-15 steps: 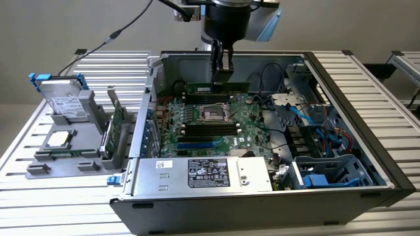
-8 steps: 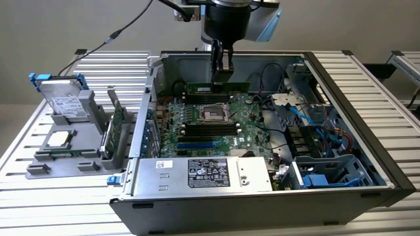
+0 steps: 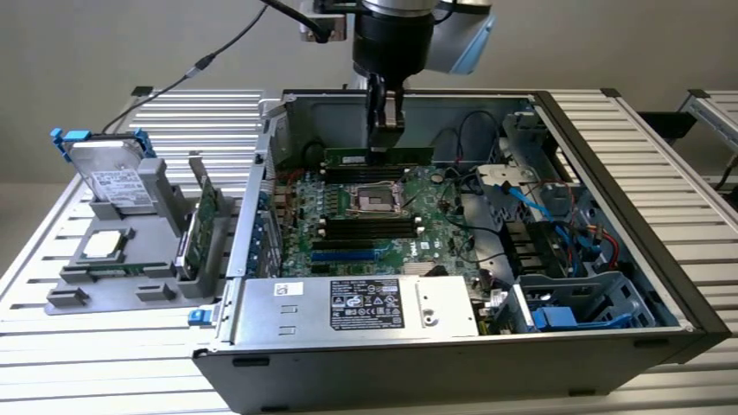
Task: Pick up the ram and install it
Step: 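Insert the ram into the slot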
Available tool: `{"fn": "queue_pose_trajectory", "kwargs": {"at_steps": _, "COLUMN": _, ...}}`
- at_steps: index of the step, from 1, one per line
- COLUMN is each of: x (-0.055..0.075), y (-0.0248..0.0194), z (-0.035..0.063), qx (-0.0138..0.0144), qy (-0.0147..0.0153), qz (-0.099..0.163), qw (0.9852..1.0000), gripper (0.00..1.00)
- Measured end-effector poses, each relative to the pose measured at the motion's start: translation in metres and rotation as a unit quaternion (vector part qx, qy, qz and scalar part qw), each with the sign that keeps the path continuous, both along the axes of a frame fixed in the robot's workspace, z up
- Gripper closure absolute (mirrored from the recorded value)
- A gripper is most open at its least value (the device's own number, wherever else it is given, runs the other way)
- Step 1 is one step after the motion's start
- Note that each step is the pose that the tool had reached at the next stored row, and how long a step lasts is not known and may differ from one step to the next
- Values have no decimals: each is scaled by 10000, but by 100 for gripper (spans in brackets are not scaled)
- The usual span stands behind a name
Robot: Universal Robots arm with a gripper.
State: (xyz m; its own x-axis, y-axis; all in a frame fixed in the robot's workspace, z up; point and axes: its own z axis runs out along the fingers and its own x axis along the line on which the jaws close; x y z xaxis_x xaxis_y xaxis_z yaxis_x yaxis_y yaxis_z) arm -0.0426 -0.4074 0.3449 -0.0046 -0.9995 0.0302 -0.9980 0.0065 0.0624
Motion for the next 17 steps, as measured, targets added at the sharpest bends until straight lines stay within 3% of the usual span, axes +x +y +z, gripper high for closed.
{"fn": "queue_pose_trajectory", "kwargs": {"at_steps": 5, "x": -178, "y": 9, "z": -92, "qx": 1, "qy": -1, "qz": 0, "qw": 10000, "gripper": 84}}
{"fn": "queue_pose_trajectory", "kwargs": {"at_steps": 13, "x": 19, "y": 22, "z": -238, "qx": 1, "qy": -1, "qz": 1, "qw": 10000, "gripper": 84}}
{"fn": "queue_pose_trajectory", "kwargs": {"at_steps": 17, "x": 14, "y": 22, "z": -309, "qx": 1, "qy": 0, "qz": 0, "qw": 10000, "gripper": 84}}
